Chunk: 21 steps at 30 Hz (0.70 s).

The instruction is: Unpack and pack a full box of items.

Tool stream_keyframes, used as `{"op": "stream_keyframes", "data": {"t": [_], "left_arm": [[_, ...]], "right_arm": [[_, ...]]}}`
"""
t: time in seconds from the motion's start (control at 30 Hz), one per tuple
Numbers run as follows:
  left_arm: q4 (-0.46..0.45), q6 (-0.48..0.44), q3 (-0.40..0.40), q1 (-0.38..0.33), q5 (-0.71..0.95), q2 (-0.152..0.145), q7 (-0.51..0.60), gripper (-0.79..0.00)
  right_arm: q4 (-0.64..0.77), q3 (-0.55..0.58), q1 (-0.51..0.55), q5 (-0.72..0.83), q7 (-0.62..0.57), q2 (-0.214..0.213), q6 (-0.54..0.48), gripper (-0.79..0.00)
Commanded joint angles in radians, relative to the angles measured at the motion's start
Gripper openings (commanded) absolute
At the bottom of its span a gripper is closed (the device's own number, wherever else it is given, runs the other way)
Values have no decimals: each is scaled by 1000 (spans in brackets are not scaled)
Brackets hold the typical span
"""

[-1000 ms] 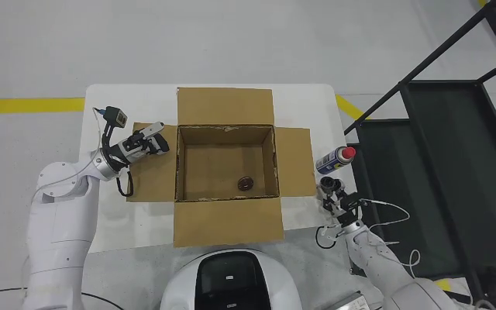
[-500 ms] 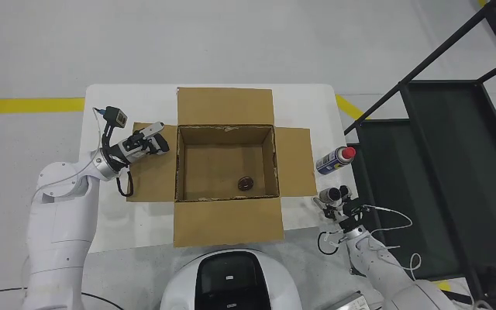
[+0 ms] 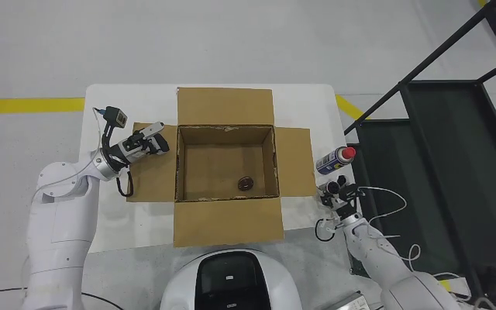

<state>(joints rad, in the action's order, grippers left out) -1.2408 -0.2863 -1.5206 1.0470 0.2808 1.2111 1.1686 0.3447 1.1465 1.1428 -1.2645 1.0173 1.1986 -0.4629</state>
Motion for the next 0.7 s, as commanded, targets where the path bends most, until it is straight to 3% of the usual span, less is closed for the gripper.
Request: {"op": "stream_keyframes", "data": {"t": [0.0,0.23,0.43,0.67], "left_arm": [[0,0,0,0,0,0,0,0],[0,0,0,0,0,0,0,0],[0,0,0,0,0,0,0,0],[0,0,0,0,0,0,0,0]], "right_arm": [[2,3,-8,6,-7,0,-2,0],[-5,8,11,-13,20,-14,-33,0],[20,26,84,-61,139,-54,-80,0],[229,100,202,-129,243,-127,-79,0]]}}
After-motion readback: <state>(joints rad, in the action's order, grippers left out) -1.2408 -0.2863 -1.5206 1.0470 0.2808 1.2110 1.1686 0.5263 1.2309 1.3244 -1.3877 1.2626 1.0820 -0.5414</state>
